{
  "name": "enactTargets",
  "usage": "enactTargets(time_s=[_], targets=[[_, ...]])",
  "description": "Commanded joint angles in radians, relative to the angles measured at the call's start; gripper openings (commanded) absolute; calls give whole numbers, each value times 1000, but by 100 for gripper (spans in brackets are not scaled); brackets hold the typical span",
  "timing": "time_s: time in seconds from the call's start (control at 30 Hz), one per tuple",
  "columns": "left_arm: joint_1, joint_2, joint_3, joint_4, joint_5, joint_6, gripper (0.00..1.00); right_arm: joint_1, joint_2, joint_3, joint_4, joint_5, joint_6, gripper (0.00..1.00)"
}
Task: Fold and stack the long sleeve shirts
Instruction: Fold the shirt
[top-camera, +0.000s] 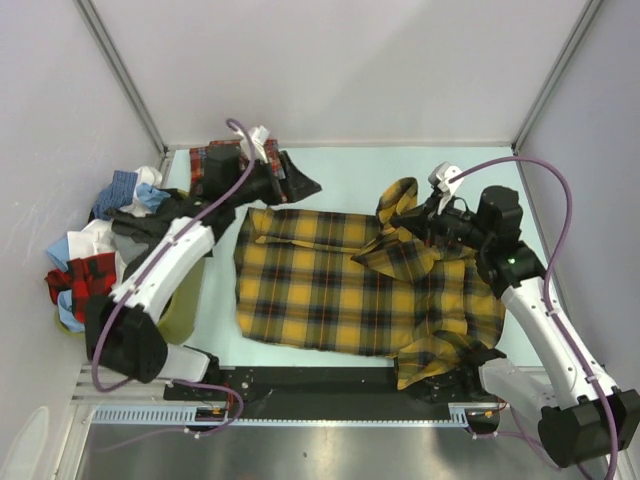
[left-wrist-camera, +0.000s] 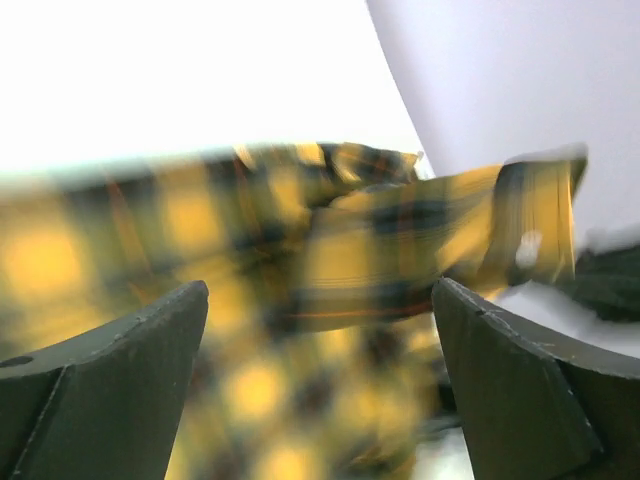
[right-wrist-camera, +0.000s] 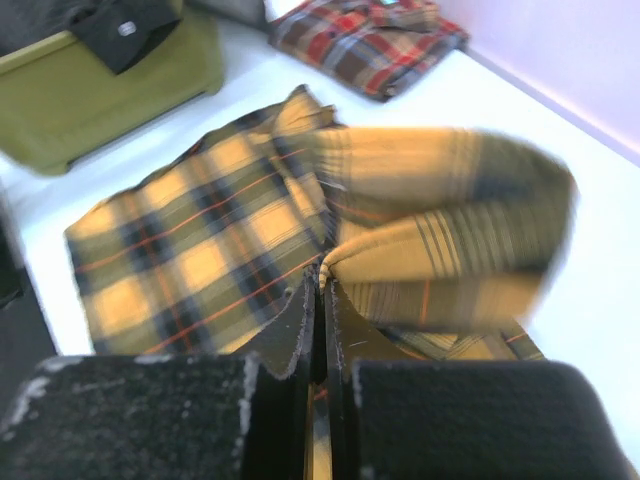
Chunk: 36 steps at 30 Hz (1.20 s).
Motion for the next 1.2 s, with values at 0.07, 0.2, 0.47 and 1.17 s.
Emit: enactTargets(time_s=[0.07,0.2,0.47,1.17], targets=[[37,-207,42,-16,394,1021,99,-81,-8,106,-151,-313,-118,0],[-74,-281,18,-177,361,1542,100,-59,-15,113,-169,-368,-147,0],[-177,-276,-39,-305,479,2213,97,162,24,163,-325,-370,-319,0],[-337,-395,-258,-104,480,2327,99,339,146,218,-310,-362,-298,0]])
